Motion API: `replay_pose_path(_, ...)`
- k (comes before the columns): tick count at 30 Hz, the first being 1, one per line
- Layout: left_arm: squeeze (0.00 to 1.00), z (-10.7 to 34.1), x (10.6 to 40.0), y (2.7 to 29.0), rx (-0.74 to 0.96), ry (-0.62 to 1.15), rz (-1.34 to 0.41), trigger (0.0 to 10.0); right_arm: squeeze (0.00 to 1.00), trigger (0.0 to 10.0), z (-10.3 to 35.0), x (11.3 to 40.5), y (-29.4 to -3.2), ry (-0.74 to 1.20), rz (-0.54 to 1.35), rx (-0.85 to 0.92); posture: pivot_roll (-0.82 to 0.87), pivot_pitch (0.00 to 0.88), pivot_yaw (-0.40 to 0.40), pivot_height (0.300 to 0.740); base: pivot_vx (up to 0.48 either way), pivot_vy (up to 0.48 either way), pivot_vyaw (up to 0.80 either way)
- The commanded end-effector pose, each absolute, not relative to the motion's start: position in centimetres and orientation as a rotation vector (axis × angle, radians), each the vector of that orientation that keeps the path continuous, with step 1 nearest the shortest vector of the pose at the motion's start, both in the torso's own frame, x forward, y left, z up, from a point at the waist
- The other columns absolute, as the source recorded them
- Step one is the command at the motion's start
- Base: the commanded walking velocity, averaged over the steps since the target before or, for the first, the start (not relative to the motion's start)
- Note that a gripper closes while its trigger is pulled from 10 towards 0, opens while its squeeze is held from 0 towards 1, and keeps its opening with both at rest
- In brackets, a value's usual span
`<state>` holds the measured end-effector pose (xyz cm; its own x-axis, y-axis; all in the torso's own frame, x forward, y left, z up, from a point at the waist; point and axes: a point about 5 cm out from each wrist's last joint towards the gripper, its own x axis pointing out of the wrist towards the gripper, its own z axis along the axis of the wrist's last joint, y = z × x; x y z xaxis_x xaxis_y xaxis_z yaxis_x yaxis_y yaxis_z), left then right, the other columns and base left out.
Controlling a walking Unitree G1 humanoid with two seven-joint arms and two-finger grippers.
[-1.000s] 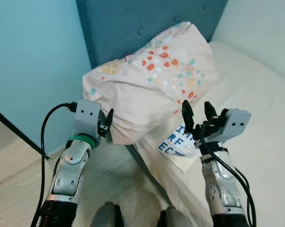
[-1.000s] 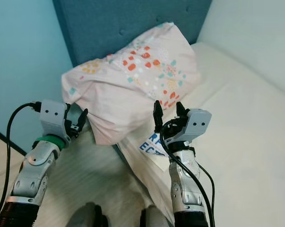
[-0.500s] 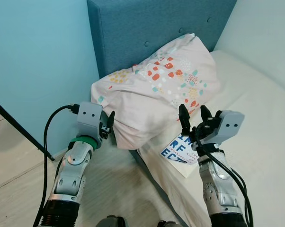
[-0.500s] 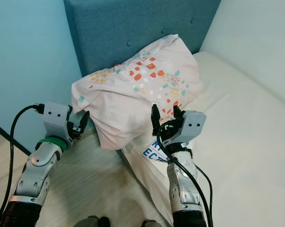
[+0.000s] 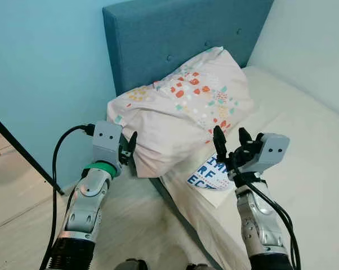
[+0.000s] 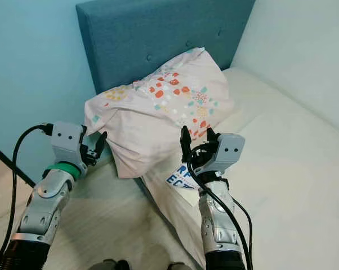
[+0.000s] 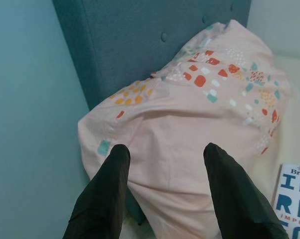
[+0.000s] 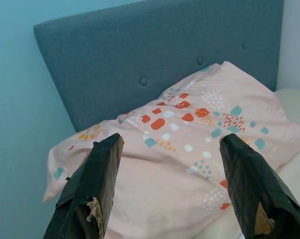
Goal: Clean up the room
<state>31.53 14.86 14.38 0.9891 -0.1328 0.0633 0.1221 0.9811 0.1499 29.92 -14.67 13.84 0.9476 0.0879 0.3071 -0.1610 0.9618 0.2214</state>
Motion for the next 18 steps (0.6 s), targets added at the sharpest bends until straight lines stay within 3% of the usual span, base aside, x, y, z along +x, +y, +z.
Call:
replay_pose_path(1, 0.0, 13.64, 31.33, 14.87, 0.146, -0.048, -0.133, 10.0, 0.0, 10.0, 13.13, 29.74, -14.85, -0.278, 0.109, 0.257, 0.06, 0.058, 0.026, 0.733, 0.0, 0.0, 0.0)
replay_pose_path(7, 0.0, 13.63, 31.32, 14.89, 0.147, -0.047, -0.134, 10.0, 0.0, 10.0, 12.99, 29.7, -14.86, -0.274, 0.106, 0.258, 0.06, 0.06, 0.027, 0.733, 0.0, 0.0, 0.0)
replay_pose_path(18, 0.0, 13.65, 31.35, 14.98, 0.148, -0.046, -0.131, 10.0, 0.0, 10.0, 12.86, 29.71, -14.84, -0.27, 0.102, 0.261, 0.07, 0.064, 0.03, 0.733, -0.317, 0.0, 0.0)
